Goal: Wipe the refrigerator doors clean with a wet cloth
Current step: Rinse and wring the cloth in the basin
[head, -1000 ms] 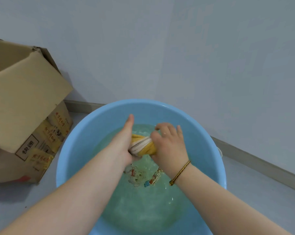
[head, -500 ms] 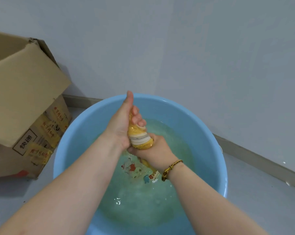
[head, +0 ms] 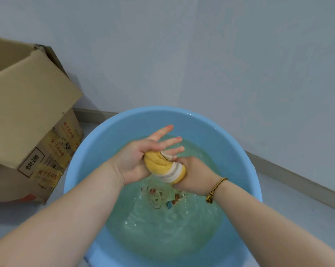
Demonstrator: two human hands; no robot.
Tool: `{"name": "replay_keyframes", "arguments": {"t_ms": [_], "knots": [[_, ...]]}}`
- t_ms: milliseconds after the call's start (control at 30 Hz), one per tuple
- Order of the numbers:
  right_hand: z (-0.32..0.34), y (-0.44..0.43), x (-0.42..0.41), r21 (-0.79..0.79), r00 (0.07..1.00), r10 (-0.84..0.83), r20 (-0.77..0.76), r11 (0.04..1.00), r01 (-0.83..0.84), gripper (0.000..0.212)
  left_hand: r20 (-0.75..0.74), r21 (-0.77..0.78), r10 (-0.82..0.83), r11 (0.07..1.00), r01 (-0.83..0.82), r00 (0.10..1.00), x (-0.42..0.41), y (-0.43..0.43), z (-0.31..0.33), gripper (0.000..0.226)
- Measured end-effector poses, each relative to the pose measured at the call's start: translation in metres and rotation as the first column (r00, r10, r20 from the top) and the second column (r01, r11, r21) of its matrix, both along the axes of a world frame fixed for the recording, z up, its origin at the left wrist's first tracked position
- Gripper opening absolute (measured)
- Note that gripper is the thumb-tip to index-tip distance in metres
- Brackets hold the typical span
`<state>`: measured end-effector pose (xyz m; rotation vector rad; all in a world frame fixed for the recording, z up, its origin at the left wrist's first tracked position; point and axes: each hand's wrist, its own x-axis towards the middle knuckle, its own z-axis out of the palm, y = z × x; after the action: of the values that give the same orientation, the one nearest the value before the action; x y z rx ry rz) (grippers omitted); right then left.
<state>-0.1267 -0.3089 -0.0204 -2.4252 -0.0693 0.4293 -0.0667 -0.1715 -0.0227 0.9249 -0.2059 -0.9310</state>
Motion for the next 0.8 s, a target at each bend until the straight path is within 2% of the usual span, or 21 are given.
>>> {"name": "replay_keyframes", "arguments": {"t_ms": [33, 67, 133, 200, 233, 300, 367, 400, 433, 500, 533, 567, 600, 700, 767, 800], "knots": [[0.002, -0.005, 0.001, -0.211, 0.983, 0.069, 0.169, 0.977, -0.033, 0.004, -0.001, 0.035, -0.032, 0.999, 0.032, 0.999, 0.0, 0.002, -0.001, 0.068], [0.0, -0.011, 0.003, -0.366, 0.918, 0.152, 0.366, 0.931, -0.008, 0.01, 0.003, 0.068, -0.088, 0.994, 0.088, 0.996, 0.002, 0.004, -0.001, 0.071], [-0.001, -0.024, 0.009, -0.512, 0.735, 0.319, 0.599, 0.858, 0.045, 0.012, 0.009, 0.13, -0.307, 0.944, 0.303, 0.952, 0.005, 0.007, 0.003, 0.078], [0.001, -0.029, 0.016, -0.605, 0.546, 0.495, 0.676, 0.796, 0.029, 0.01, 0.023, 0.262, -0.544, 0.813, 0.52, 0.839, 0.005, 0.005, 0.008, 0.067], [0.002, -0.029, 0.02, -0.647, 0.451, 0.57, 0.687, 0.762, 0.023, 0.006, 0.032, 0.367, -0.63, 0.729, 0.577, 0.776, 0.002, 0.001, 0.009, 0.053], [0.003, -0.026, 0.022, -0.692, 0.313, 0.651, 0.691, 0.721, 0.029, 0.014, 0.045, 0.608, -0.702, 0.584, 0.538, 0.711, -0.009, -0.011, 0.008, 0.021], [-0.004, -0.027, 0.023, -0.702, 0.355, 0.652, 0.67, 0.712, 0.016, 0.013, 0.137, 0.779, -0.652, 0.536, 0.326, 0.746, -0.016, -0.023, 0.002, 0.019], [-0.006, -0.027, 0.023, -0.705, 0.43, 0.626, 0.65, 0.708, 0.034, 0.013, 0.235, 0.848, -0.62, 0.508, 0.154, 0.749, -0.014, -0.028, 0.0, 0.022], [-0.007, -0.025, 0.022, -0.704, 0.536, 0.567, 0.625, 0.706, 0.074, 0.015, 0.349, 0.892, -0.621, 0.449, -0.046, 0.702, -0.012, -0.032, -0.001, 0.023], [-0.002, -0.017, 0.023, -0.667, 0.778, 0.347, 0.524, 0.735, 0.121, 0.026, 0.473, 0.872, -0.714, 0.295, -0.391, 0.516, -0.008, -0.036, 0.003, 0.02], [-0.001, -0.012, 0.022, -0.661, 0.875, 0.24, 0.42, 0.742, 0.114, 0.024, 0.482, 0.835, -0.765, 0.253, -0.488, 0.428, -0.008, -0.037, 0.005, 0.017], [-0.004, -0.009, 0.019, -0.6, 0.945, 0.115, 0.305, 0.794, 0.097, 0.017, 0.474, 0.805, -0.808, 0.237, -0.543, 0.349, -0.009, -0.037, 0.004, 0.011], [-0.006, -0.006, 0.018, -0.54, 0.976, 0.029, 0.214, 0.836, 0.094, 0.013, 0.457, 0.783, -0.845, 0.235, -0.576, 0.276, -0.009, -0.037, 0.003, 0.008], [-0.015, -0.001, 0.01, -0.35, 0.989, -0.118, 0.093, 0.926, 0.143, 0.026, 0.405, 0.715, -0.912, 0.275, -0.642, 0.06, -0.007, -0.031, 0.001, 0.022], [-0.021, -0.001, 0.004, -0.074, 0.966, -0.258, 0.001, 0.963, 0.258, 0.026, 0.399, 0.666, -0.915, 0.328, -0.67, -0.052, -0.005, -0.029, 0.002, 0.025], [-0.022, -0.002, 0.0, 0.091, 0.946, -0.313, -0.086, 0.943, 0.32, 0.026, 0.387, 0.653, -0.917, 0.345, -0.674, -0.094, -0.006, -0.028, 0.001, 0.027]]}}
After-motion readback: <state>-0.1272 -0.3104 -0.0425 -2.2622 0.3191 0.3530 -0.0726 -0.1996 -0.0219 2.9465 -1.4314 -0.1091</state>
